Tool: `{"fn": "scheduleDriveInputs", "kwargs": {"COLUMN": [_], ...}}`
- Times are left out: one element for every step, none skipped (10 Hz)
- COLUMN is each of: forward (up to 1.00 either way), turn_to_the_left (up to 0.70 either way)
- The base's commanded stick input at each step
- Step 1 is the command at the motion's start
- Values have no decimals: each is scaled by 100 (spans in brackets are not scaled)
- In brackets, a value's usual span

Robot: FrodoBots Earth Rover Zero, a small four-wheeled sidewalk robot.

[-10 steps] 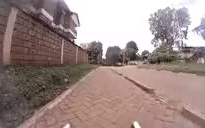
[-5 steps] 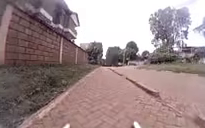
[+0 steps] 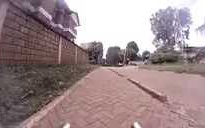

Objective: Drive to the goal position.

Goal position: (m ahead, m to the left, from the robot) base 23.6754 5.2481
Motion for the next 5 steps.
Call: {"fn": "scheduleDriveInputs", "kwargs": {"forward": [50,50,50,50,50], "turn_to_the_left": [0,0,0,0,0]}}
